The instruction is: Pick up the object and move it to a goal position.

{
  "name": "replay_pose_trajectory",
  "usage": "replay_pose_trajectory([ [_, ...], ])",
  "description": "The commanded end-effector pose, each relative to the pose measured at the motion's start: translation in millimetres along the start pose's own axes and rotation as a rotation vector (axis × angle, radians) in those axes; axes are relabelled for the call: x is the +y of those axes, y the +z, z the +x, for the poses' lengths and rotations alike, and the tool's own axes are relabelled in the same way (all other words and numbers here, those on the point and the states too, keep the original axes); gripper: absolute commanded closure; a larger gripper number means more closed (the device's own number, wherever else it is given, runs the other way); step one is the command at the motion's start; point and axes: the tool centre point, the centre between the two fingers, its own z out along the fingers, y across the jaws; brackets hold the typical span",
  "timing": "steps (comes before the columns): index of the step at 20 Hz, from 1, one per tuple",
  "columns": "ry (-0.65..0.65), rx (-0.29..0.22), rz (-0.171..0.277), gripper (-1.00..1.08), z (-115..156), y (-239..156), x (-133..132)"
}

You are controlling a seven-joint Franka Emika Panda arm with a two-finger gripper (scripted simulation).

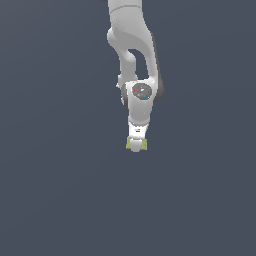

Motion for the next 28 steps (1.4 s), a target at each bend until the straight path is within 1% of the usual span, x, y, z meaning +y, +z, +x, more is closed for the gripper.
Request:
replay_pose_trajectory([
  [1, -0.037, 0.002, -0.001, -0.92, 1.0, 1.8, -1.6],
  [6, -0.074, 0.003, -0.002, -0.92, 1.9, 3.7, -3.2],
  [12, -0.072, 0.003, -0.002, -0.92, 1.9, 6.6, -3.4],
  [22, -0.077, 0.003, -0.002, -0.92, 2.1, 46.8, -4.3],
  [27, -0.077, 0.003, -0.002, -0.92, 2.0, 54.1, -4.0],
  [28, -0.077, 0.003, -0.002, 1.08, 2.0, 54.1, -4.0],
])
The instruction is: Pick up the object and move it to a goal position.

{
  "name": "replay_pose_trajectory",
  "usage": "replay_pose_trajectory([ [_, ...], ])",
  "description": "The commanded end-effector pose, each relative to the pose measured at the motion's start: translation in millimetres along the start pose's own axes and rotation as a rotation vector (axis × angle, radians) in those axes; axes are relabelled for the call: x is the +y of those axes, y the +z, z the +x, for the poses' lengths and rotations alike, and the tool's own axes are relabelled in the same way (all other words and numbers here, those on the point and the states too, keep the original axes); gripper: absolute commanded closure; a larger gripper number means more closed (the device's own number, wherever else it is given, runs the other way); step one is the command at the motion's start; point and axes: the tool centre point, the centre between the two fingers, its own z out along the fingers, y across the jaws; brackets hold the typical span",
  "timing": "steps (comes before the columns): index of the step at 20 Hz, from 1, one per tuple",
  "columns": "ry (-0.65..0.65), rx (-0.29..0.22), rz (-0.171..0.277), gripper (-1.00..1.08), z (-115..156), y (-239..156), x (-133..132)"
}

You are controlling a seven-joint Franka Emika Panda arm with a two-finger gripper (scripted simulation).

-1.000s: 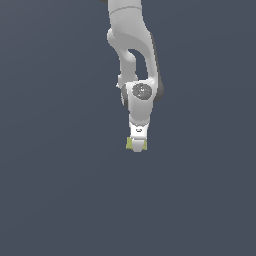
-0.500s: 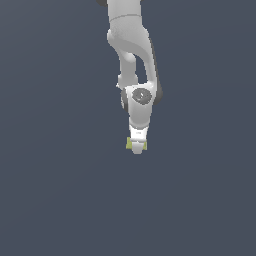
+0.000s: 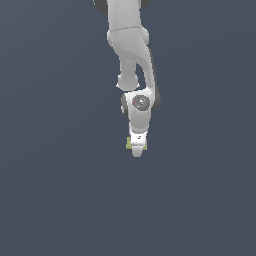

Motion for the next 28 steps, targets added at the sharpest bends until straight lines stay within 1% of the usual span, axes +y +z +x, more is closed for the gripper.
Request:
replay_pose_trajectory([
  [1, 0.000, 0.000, 0.001, 1.08, 0.0, 1.6, -0.2],
  [11, 0.000, 0.000, -0.002, 1.08, -0.3, -0.1, 0.6],
  [15, 0.000, 0.000, -0.002, 1.08, -7.5, -4.5, 2.0],
  [20, 0.000, 0.000, -0.001, 1.08, -29.5, -17.9, 6.5],
  [28, 0.000, 0.001, 0.000, 1.08, -85.8, -52.3, 18.9],
])
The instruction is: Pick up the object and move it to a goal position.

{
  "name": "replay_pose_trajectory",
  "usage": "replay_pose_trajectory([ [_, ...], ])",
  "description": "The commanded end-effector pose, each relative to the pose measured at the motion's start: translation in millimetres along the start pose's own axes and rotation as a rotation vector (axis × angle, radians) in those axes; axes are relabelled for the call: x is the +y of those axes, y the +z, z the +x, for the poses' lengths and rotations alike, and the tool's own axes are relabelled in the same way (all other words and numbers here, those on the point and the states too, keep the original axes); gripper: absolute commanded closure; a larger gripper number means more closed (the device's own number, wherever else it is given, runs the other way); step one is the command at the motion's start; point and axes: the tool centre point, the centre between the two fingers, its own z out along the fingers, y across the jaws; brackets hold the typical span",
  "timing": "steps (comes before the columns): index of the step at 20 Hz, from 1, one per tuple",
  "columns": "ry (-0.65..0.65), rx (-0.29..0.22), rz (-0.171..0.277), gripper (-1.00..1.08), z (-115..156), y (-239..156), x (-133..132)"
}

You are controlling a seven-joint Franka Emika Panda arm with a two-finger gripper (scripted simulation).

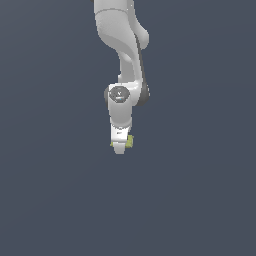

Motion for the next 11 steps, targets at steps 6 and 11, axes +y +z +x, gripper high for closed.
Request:
replay_pose_trajectory([
  [6, -0.001, 0.001, 0.000, 1.08, -37.1, -23.6, 9.5],
  [11, 0.000, 0.001, 0.000, 1.08, -44.1, -27.8, 12.2],
])
